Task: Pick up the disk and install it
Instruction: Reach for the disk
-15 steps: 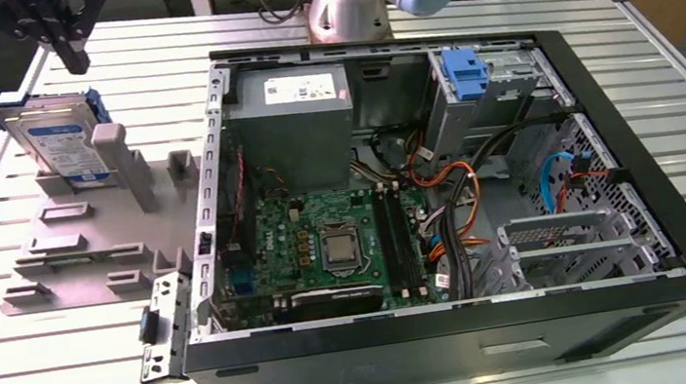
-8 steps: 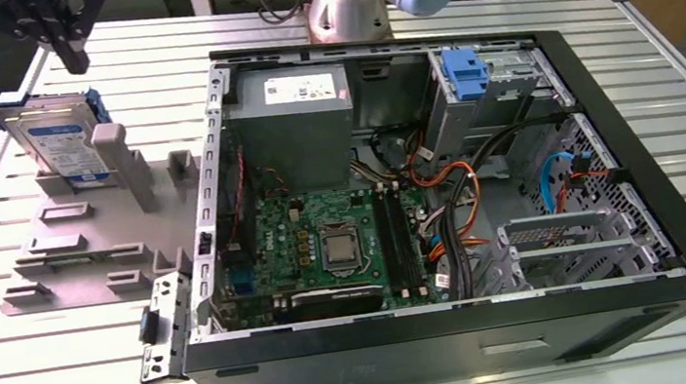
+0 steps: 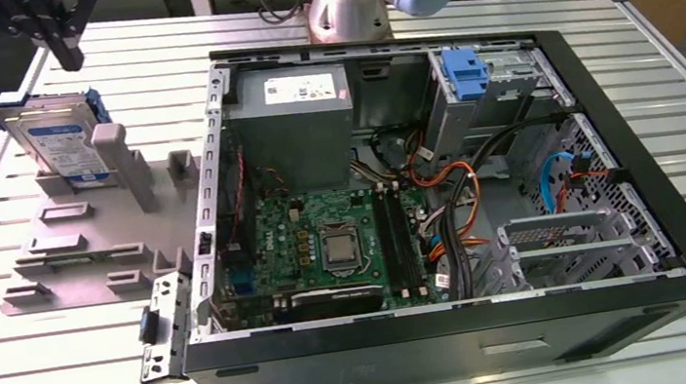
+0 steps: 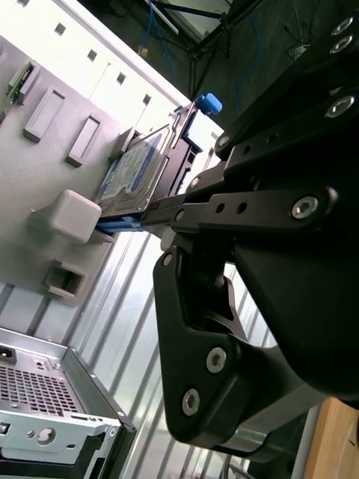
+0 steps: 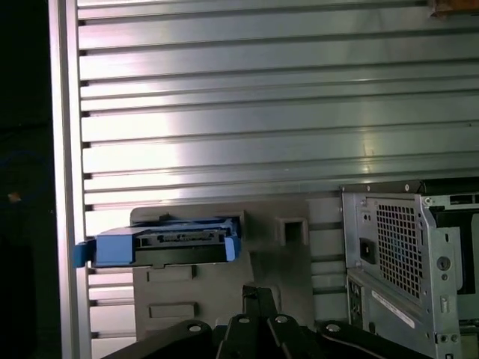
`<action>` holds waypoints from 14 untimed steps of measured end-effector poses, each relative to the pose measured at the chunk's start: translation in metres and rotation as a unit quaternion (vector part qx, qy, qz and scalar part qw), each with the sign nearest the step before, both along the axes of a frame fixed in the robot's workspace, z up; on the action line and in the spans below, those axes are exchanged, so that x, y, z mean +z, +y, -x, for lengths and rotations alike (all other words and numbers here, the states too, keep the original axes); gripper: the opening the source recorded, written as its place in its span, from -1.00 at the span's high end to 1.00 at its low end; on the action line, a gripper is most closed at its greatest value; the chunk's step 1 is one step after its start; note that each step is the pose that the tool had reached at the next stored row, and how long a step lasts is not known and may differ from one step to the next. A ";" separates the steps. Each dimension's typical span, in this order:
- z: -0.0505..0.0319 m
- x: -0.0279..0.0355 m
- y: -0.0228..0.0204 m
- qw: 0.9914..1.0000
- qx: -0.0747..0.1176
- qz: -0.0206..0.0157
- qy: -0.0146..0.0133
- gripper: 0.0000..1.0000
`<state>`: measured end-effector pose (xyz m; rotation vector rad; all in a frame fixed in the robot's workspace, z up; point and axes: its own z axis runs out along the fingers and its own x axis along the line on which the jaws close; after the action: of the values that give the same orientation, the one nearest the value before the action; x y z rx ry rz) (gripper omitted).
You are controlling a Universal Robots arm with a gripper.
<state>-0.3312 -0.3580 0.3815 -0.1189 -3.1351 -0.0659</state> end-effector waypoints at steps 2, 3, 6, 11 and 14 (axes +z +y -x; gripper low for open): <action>0.0038 -0.0001 0.0019 1.000 0.000 0.000 0.000 0.79; 0.0059 -0.0002 0.0027 1.000 0.000 0.000 0.000 0.79; 0.0127 -0.0002 0.0040 1.000 0.000 0.000 0.000 0.79; 0.0147 -0.0003 0.0041 1.000 0.000 0.000 0.000 0.79; 0.0153 -0.0003 0.0041 1.000 0.000 0.000 0.000 0.79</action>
<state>-0.3465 -0.3539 0.3812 -0.1178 -3.1353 -0.0660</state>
